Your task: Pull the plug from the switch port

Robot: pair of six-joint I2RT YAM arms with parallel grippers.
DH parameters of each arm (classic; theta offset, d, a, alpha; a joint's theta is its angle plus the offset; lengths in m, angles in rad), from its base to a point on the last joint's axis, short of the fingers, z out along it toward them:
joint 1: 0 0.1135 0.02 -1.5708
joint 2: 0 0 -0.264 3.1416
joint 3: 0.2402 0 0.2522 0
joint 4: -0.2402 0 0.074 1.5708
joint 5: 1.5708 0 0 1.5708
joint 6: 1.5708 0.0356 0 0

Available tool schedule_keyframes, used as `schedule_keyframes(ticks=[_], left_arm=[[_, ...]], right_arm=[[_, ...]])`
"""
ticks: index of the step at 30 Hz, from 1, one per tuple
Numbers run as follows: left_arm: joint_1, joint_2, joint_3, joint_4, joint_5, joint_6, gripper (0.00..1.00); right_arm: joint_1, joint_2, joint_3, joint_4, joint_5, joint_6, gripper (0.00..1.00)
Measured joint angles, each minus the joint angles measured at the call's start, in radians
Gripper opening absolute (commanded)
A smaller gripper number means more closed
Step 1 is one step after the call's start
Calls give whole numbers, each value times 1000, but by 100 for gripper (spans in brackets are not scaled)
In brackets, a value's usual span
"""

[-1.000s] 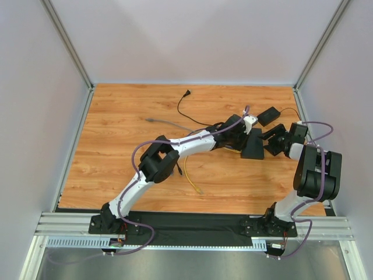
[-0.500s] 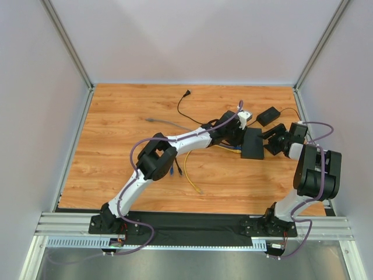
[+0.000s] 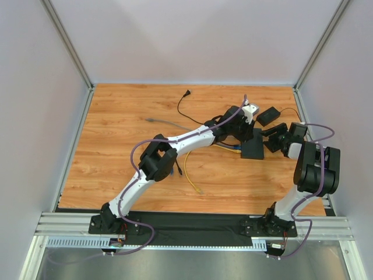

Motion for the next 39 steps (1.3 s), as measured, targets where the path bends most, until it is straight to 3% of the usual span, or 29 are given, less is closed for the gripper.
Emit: schedule_keyframes(ticks=[7, 15, 18, 23, 26, 35, 39], left_arm=[[0, 51, 3, -12, 34, -51, 33], [0, 72, 11, -29, 42, -92, 31], [0, 72, 14, -40, 42, -105, 30], [0, 72, 6, -32, 48, -128, 29], [0, 72, 0, -22, 53, -139, 29], [0, 72, -11, -1, 61, -145, 28], [0, 72, -19, 12, 64, -149, 27]], right_arm=[[-1, 1, -13, 16, 44, 39, 49], [-6, 41, -5, 68, 41, 76, 47], [-6, 60, 6, 77, 40, 84, 36], [-7, 85, 17, 103, 31, 107, 35], [-7, 90, 18, 117, 23, 123, 24], [-22, 108, 12, 137, 0, 174, 36], [-27, 117, 10, 150, -3, 196, 36]])
